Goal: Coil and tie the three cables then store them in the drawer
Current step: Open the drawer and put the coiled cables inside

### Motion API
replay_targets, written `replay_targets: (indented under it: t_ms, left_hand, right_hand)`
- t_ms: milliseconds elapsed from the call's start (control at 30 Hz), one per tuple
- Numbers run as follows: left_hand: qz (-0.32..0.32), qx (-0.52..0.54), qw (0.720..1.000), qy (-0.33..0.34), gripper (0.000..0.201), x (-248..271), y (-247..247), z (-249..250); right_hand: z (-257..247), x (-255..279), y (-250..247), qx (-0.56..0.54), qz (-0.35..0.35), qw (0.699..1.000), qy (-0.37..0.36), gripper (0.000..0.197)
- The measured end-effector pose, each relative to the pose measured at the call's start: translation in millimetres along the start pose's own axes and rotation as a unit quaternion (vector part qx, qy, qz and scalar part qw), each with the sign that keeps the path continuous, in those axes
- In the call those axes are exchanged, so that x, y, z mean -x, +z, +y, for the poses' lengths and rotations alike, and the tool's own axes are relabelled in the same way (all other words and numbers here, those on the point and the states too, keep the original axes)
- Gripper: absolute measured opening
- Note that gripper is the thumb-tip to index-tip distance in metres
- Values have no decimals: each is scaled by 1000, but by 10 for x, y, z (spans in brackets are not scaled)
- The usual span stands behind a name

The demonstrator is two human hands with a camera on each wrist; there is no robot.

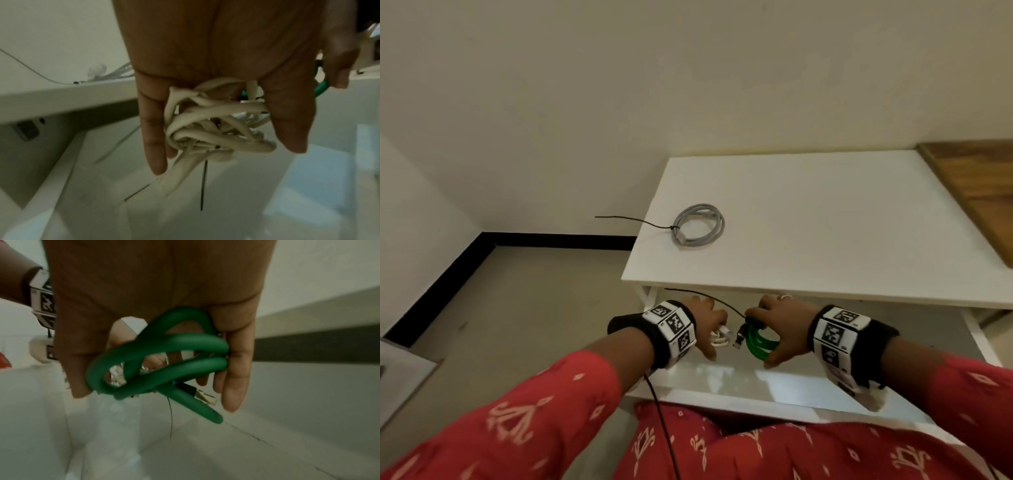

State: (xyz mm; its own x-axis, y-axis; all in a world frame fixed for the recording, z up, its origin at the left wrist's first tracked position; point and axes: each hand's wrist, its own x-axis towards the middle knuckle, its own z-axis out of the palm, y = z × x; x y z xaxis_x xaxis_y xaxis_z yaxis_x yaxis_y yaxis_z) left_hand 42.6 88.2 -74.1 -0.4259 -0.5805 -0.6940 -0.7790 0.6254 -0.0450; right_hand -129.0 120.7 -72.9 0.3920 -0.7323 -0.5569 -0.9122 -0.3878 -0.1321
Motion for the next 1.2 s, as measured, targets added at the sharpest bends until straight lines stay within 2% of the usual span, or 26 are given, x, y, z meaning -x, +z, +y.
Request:
replay_targets:
  t_ms: [100, 267, 367, 467, 533, 767, 867, 967, 1067, 1200]
  left_hand:
    - [-6, 37, 999, -34, 73, -243, 12, -34]
    - [-31, 57, 995, -72, 51, -709, 130, -117]
    - [-39, 16, 994, -103, 69, -837, 261, -117]
    - [-52, -11, 994, -91, 90, -881, 383, -51]
    - [-65, 3, 994, -92, 96, -939, 462, -16]
    - [-112, 36, 988, -96, 73, -1098, 690, -34]
    - [-134, 46, 985, -103, 79, -1070, 659, -31]
    - [-148, 47, 983, -103, 82, -1042, 603, 9]
    - [-138, 47, 984, -106, 73, -979, 528, 29]
    - [-54, 76, 988, -121, 69, -886, 481, 23]
  right_hand:
    - [109, -269, 91, -6, -29, 999, 32, 84]
    - [256, -696, 340, -71, -6, 995, 76, 79]
    - [303, -935, 532, -93, 1, 991, 94, 85]
    - [335, -1136, 762, -93, -13, 990, 107, 87]
    - [359, -1238, 909, -92, -26, 989, 112, 90]
    - [364, -1444, 1265, -120, -42, 986, 109, 99]
    - [329, -1462, 1348, -115, -40, 987, 103, 98]
    - [297, -1447, 1396, -114, -31, 988, 99, 87]
    - [288, -1412, 1362, -110, -43, 988, 105, 86]
    - [303, -1273, 1061, -112, -42, 986, 116, 88]
